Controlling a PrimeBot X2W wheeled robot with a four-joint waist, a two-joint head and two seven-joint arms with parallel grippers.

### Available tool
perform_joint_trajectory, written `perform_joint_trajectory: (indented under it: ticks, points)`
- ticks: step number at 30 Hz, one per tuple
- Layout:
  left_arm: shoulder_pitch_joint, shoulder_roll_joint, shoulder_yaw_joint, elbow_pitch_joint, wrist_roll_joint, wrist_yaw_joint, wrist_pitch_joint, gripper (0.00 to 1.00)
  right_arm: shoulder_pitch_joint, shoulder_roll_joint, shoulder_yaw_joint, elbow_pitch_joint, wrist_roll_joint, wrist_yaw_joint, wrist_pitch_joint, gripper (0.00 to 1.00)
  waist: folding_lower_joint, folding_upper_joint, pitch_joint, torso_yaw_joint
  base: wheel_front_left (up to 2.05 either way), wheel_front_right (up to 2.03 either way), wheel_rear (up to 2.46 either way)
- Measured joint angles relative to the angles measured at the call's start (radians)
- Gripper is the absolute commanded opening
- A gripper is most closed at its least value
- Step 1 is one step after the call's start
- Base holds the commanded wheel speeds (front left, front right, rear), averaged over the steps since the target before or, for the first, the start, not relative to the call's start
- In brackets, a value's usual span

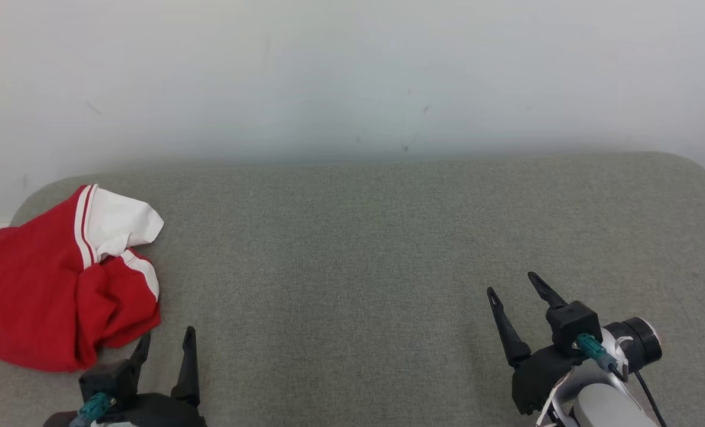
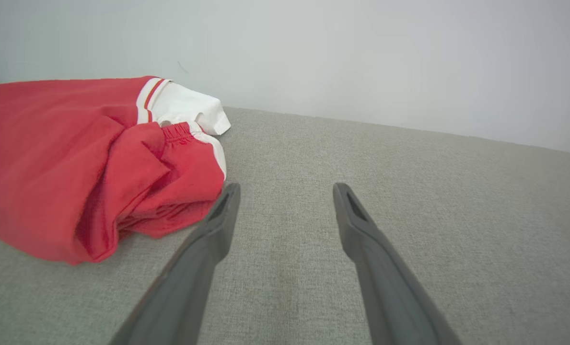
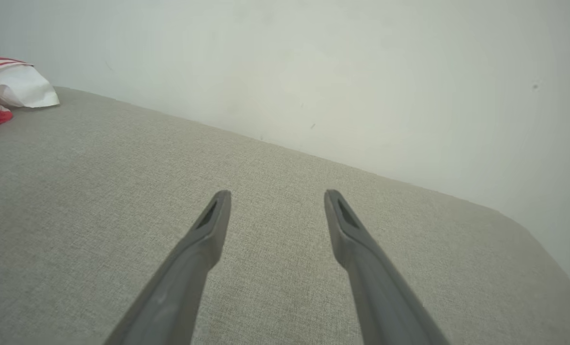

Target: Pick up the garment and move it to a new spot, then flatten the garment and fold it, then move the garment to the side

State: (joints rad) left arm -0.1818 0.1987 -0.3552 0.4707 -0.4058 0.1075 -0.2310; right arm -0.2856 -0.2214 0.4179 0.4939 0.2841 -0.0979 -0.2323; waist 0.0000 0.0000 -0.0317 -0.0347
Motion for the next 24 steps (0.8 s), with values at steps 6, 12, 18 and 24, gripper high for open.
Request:
perform_joint_trajectory:
  ticks: [6,12,18,24]
  points:
    - [-0.022,0.012,-0.016,0.012,0.068,0.015,-0.018,1.0,-0.033,-0.028,0.064,0.02,-0.094,0.014,-0.016,1.0,0.0,0.0,-0.005,-0.001,0.0,0.0,0.0]
    - [-0.024,0.014,-0.017,0.014,0.07,0.015,-0.018,1.0,-0.032,-0.035,0.061,0.018,-0.101,0.026,-0.02,1.0,0.0,0.0,-0.004,0.01,0.0,0.0,0.0]
    - [-0.028,0.01,-0.017,0.015,0.071,0.015,-0.019,1.0,-0.027,-0.033,0.022,0.012,-0.084,0.01,-0.02,1.0,0.0,0.0,0.001,0.032,0.0,0.0,0.0]
    - [-0.03,0.006,-0.017,0.017,0.073,0.015,-0.019,1.0,-0.005,-0.029,-0.031,0.005,-0.047,0.0,-0.021,1.0,0.0001,0.0001,0.002,0.053,0.0,0.0,0.0]
